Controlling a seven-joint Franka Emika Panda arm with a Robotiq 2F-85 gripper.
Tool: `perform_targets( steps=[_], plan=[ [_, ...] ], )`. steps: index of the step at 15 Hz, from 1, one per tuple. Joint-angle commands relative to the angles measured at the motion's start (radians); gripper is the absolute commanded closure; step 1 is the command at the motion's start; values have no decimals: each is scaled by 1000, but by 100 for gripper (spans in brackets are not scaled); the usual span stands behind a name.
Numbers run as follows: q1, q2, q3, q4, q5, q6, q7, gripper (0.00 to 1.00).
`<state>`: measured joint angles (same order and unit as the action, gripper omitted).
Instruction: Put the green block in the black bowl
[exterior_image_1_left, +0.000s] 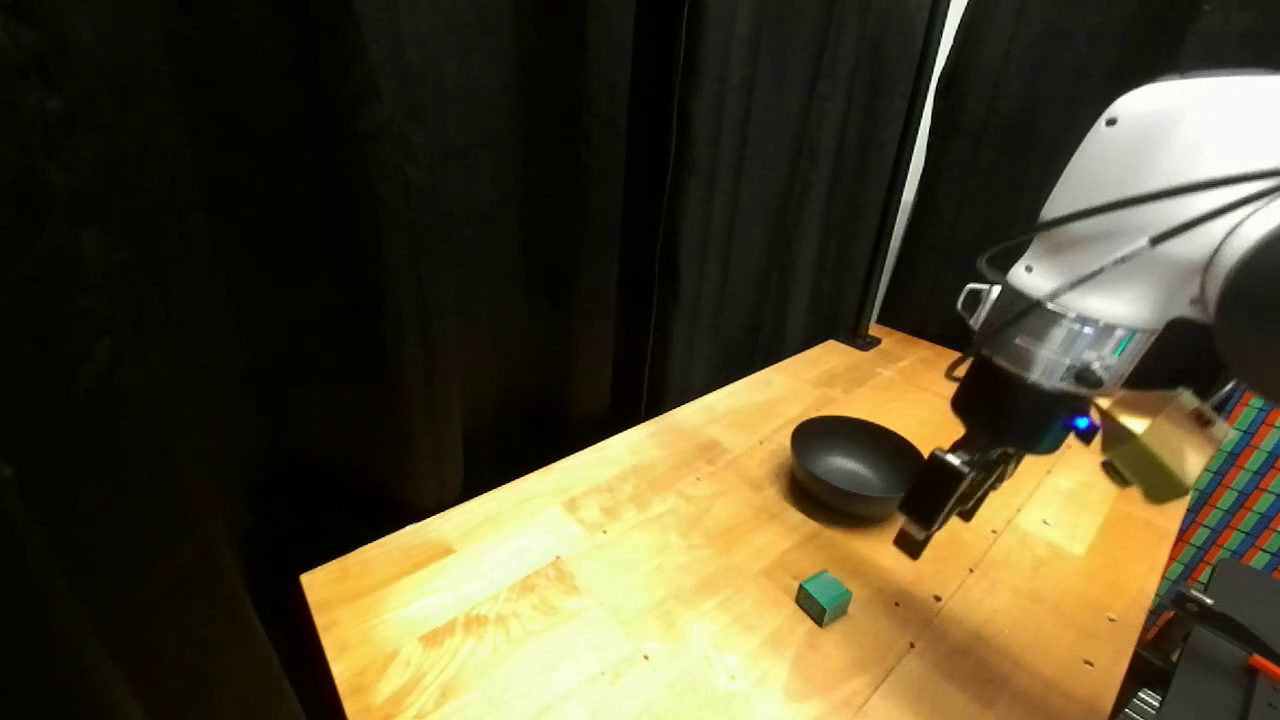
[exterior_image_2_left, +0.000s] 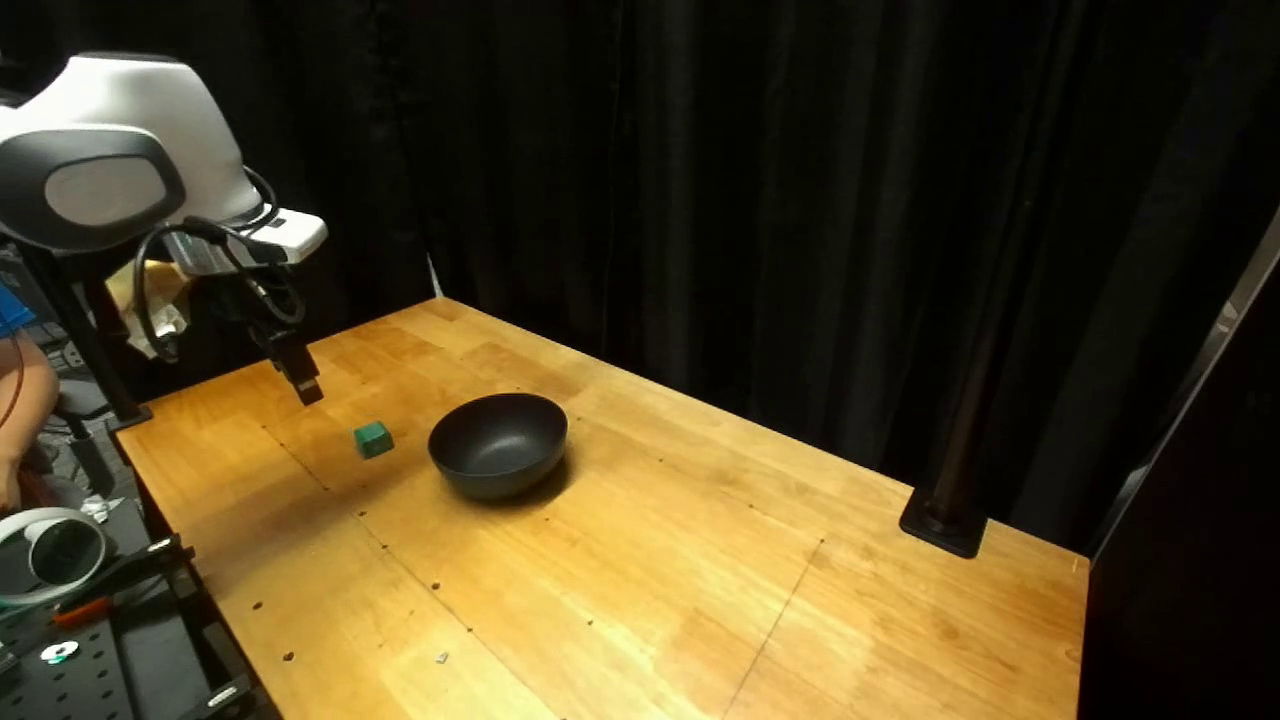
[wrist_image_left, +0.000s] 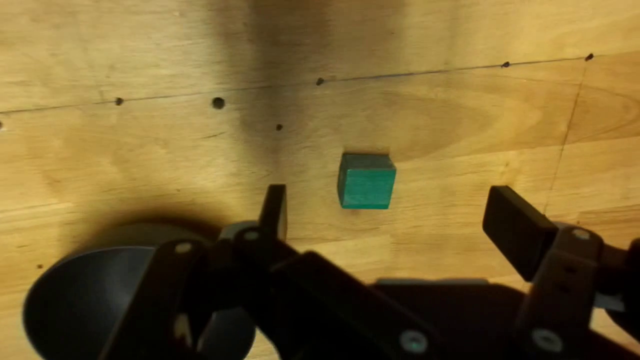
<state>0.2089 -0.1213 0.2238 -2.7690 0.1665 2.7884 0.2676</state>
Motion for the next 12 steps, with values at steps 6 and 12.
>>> perform_targets(
  steps=[6,12],
  plan=[
    [89,374,-97,89,-282,352,236,0],
    [288,571,-288,218,-285,437,252,0]
  ],
)
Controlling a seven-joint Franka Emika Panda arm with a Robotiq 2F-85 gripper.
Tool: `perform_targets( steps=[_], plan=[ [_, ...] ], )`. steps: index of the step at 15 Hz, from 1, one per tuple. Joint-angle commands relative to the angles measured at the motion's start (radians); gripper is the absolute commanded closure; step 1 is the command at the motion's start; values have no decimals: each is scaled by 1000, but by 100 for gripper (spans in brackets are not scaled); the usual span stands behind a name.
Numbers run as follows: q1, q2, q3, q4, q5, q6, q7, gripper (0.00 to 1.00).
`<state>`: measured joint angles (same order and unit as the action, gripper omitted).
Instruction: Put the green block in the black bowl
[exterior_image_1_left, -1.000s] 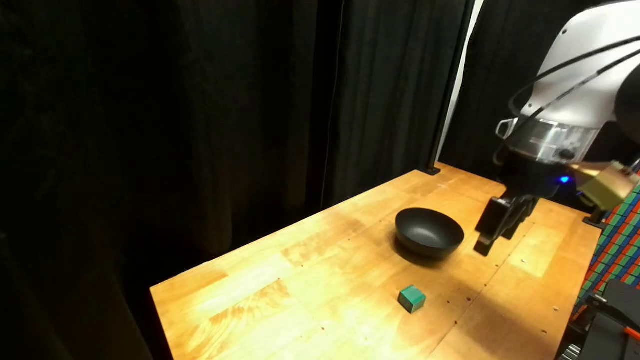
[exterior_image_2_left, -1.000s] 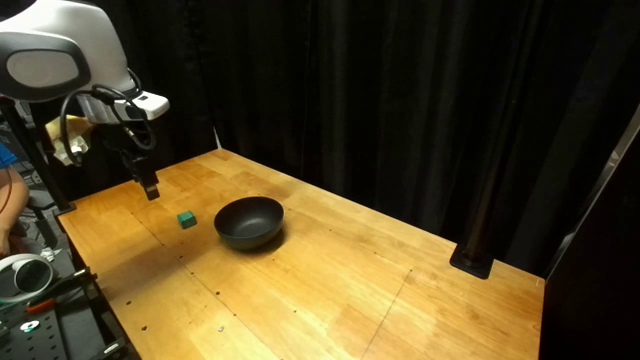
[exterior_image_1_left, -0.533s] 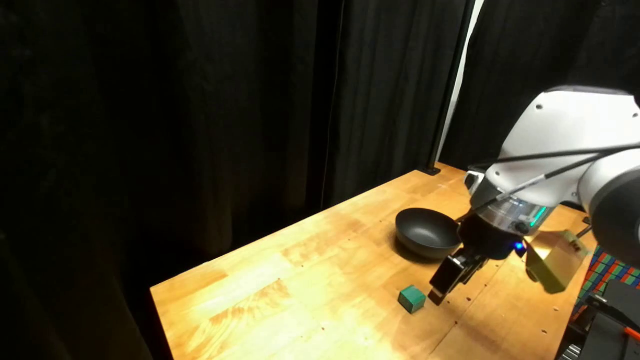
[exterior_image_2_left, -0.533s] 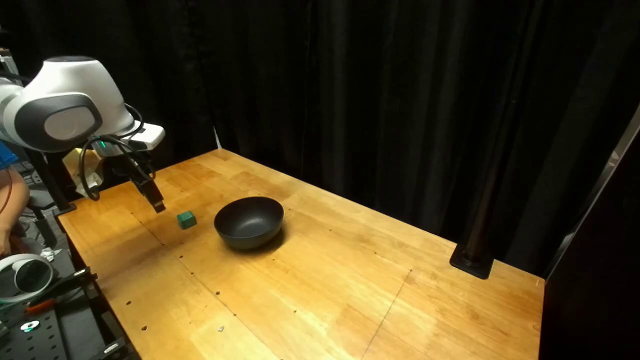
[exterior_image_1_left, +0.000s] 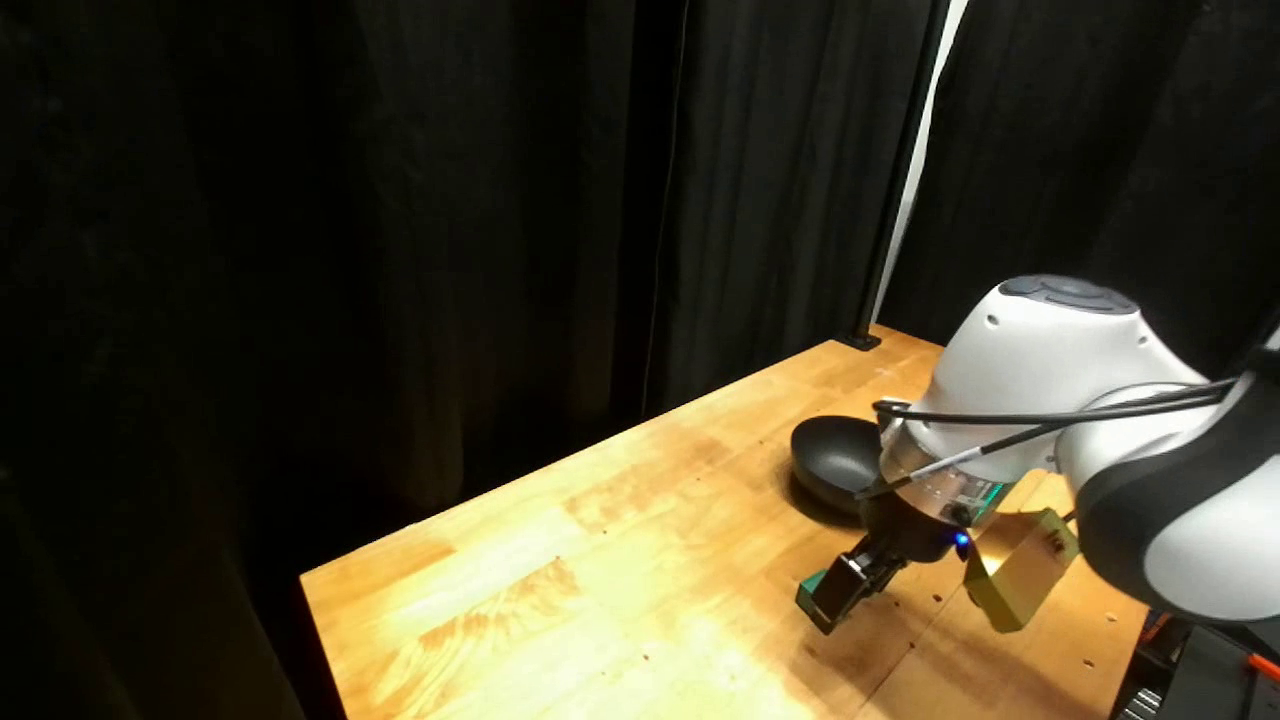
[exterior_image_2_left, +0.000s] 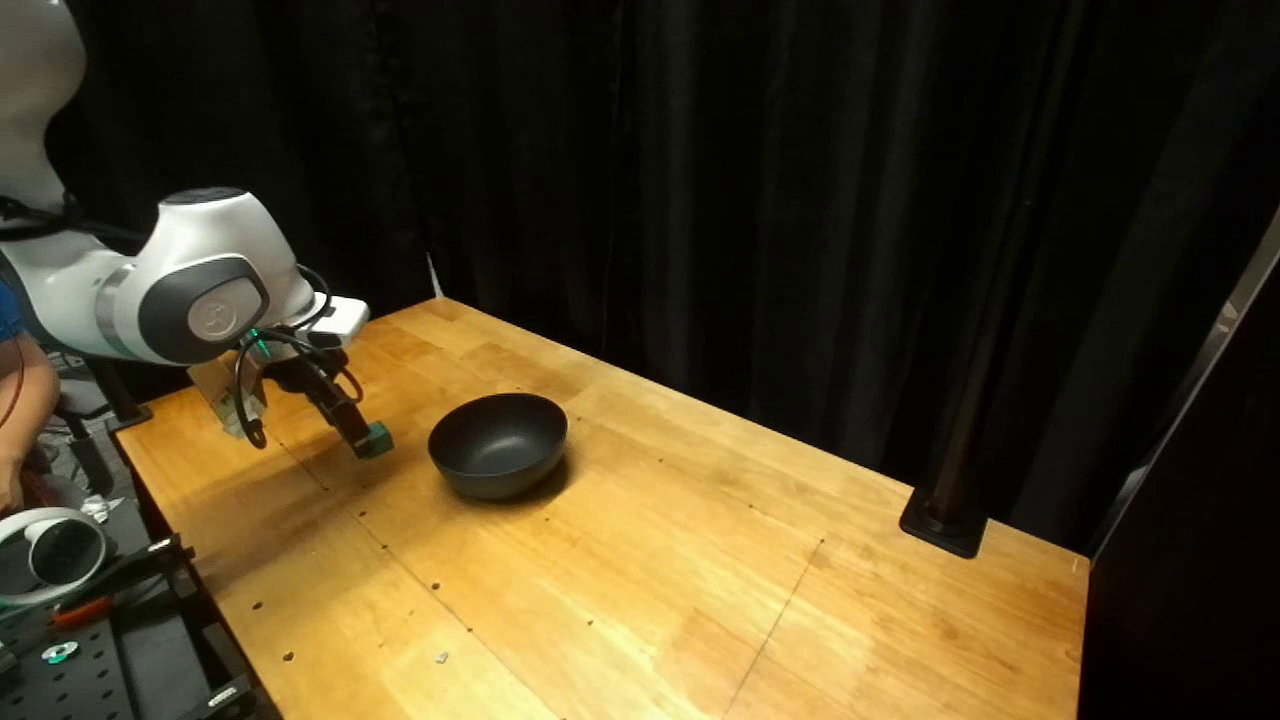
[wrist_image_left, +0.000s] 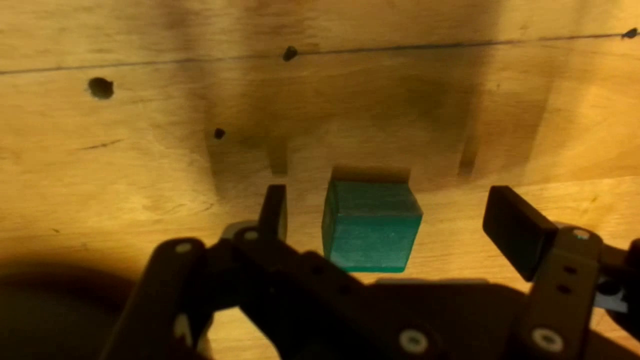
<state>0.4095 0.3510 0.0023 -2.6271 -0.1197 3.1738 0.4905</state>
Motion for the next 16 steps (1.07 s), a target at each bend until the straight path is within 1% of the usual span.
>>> perform_targets(
  steps=[1,2,3,4,6,7,8,9,11,12,13,15,16],
  plan=[
    [119,123,-93,93,4,58,31,0],
    [152,143,-121,107,6,60,34,25],
    [187,160,-150,119,9,66,39,26],
    [231,168,-172,124,109,65,-38,34],
    [289,153,-220,119,165,29,-52,48],
    [337,142,-265,112,190,14,-58,57],
    [370,129,-295,106,208,-11,-64,64],
    [419,118,-344,101,217,-41,-67,72],
    [529,98,-465,95,200,-99,-53,73],
    [593,86,-550,100,148,-135,-16,73],
    [636,77,-610,107,130,-161,-11,79],
    [733,86,-756,137,94,-199,6,79],
    [767,97,-816,153,80,-204,15,79]
  ],
)
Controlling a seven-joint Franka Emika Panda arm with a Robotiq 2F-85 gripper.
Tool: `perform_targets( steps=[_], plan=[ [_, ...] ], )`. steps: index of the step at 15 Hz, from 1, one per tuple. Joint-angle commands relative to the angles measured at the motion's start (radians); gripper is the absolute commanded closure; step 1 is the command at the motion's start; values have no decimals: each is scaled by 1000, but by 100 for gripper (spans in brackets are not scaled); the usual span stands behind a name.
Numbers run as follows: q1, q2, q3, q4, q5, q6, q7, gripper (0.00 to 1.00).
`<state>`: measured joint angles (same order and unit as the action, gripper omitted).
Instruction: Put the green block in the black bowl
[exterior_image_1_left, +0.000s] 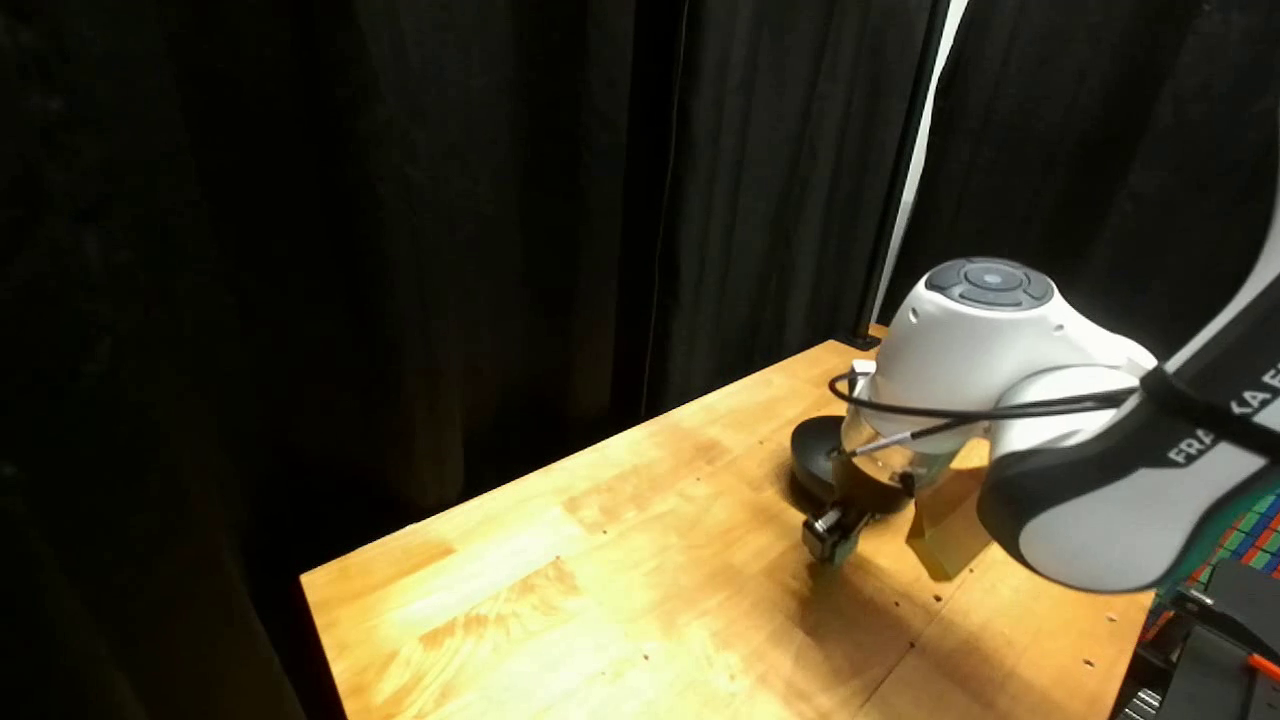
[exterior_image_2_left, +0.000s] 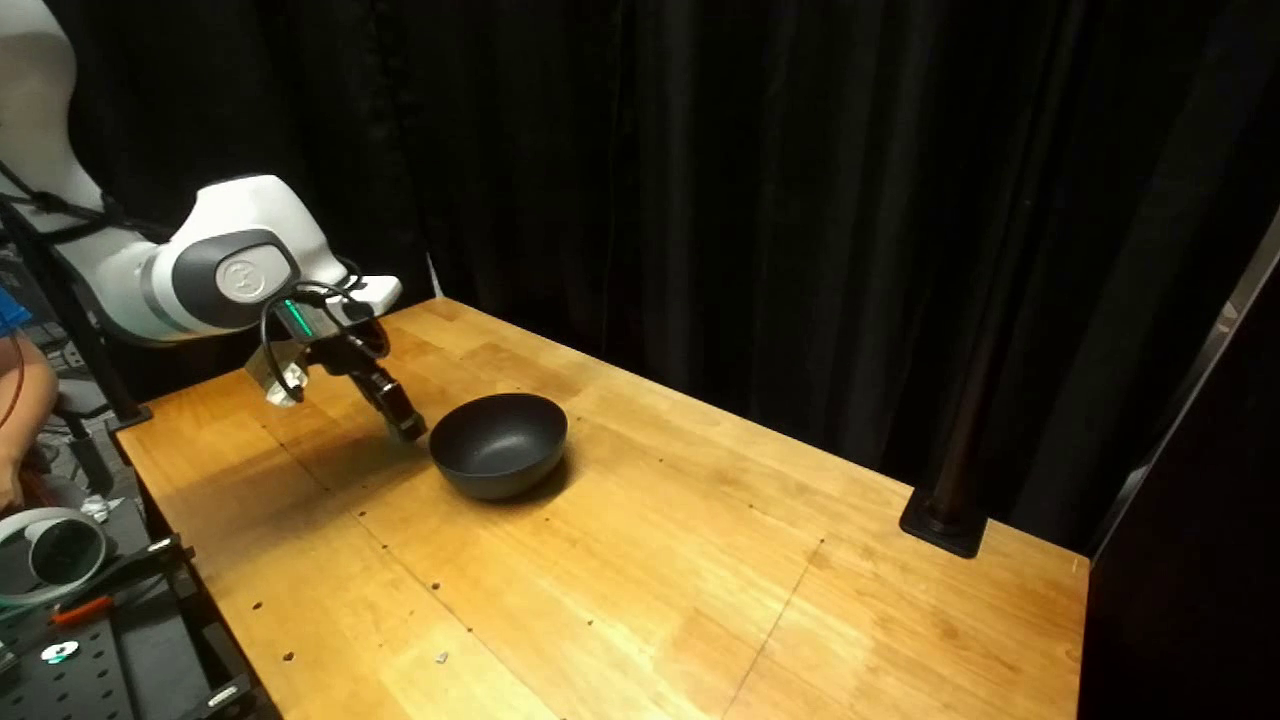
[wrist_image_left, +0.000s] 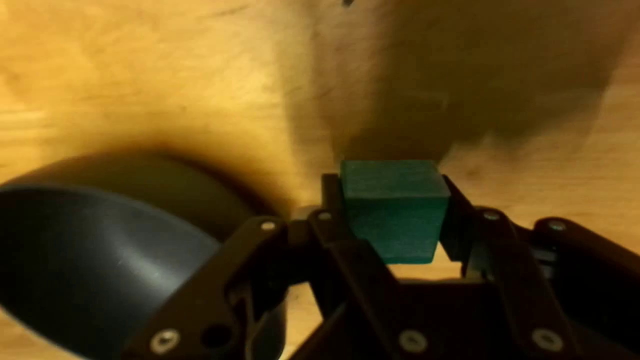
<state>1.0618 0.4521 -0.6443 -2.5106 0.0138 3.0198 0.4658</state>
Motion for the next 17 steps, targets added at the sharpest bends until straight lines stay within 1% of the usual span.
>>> perform_targets(
  steps=[1,3,4,7,8,9,11,12,13,14,15,17],
  plan=[
    [142,6,-218,54,-61,-55,49,79],
    [174,23,-287,88,-64,-77,62,79],
    [174,46,-305,105,-68,-81,73,79],
    [151,61,-319,123,-58,-114,67,79],
    [144,56,-320,126,-56,-139,67,29],
    [133,42,-313,122,-62,-162,55,28],
    [118,-9,-304,108,-76,-228,38,15],
    [100,-48,-291,101,-81,-263,21,6],
    [82,-111,-284,88,-93,-297,-10,1],
    [67,-173,-280,78,-112,-333,-42,0],
    [88,-216,-305,71,-81,-376,-114,0],
    [103,-304,-350,77,-76,-463,-196,0]
  ],
)
